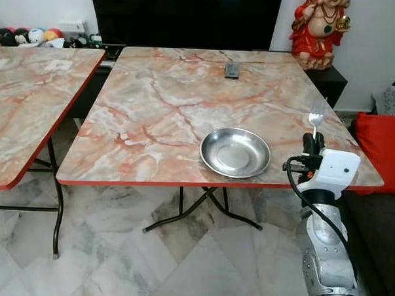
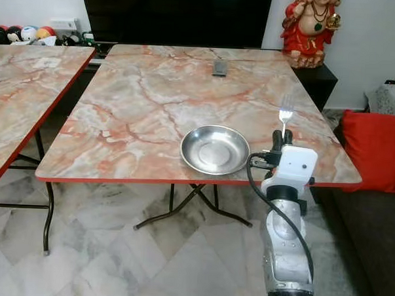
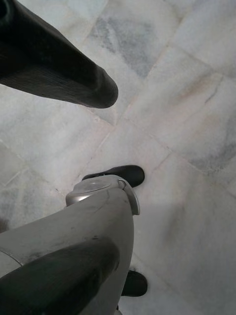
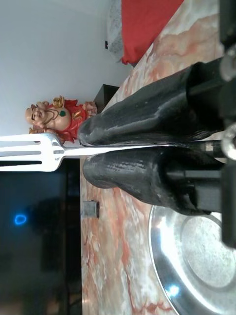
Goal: Setting the table
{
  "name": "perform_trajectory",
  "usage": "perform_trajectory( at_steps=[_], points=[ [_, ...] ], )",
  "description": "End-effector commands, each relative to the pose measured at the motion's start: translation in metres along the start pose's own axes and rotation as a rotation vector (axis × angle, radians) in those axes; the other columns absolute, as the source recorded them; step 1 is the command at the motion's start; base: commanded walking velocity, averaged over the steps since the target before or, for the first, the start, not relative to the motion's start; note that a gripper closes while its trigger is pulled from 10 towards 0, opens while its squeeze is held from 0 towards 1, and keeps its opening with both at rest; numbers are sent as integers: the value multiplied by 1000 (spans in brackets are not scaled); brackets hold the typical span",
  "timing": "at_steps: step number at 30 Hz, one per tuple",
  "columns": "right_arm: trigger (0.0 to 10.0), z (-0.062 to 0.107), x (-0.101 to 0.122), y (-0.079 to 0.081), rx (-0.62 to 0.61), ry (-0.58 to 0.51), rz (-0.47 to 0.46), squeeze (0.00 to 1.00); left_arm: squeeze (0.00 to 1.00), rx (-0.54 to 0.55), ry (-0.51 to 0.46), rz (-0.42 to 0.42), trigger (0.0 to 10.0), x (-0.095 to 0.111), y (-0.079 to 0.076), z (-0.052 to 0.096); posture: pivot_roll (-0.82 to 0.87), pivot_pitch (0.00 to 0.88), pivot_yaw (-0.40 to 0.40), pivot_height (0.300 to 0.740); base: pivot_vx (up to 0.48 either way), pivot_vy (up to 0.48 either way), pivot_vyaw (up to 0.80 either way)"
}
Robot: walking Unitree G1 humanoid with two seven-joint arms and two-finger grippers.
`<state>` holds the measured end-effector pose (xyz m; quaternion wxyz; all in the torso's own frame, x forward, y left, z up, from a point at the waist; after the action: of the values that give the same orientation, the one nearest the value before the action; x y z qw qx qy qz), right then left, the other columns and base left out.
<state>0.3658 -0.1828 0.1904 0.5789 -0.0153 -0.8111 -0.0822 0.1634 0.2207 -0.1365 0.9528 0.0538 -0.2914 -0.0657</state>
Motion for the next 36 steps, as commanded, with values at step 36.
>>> perform_trajectory(
  at_steps=[36],
  points=[
    [10000, -10, 2, -23, -74, 8, 81, 0, 0, -19, -3, -11, 10000, 33, -3, -11, -35, 83, 1, 740, 202, 0, 0]
  ],
)
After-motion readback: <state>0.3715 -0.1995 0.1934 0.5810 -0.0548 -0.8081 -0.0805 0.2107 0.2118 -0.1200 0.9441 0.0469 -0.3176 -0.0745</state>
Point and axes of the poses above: a point about 5 cm out from each wrist's last joint towards the gripper, its own z axis pointing back from the gripper into the wrist, its own x axis along the axis of the wrist's last joint, y = z × x, the point moved 5 cm from there along -z, pointing out of the wrist towards the gripper, and after that the axes turned 6 degrees about -z, right-handed, at the moved point
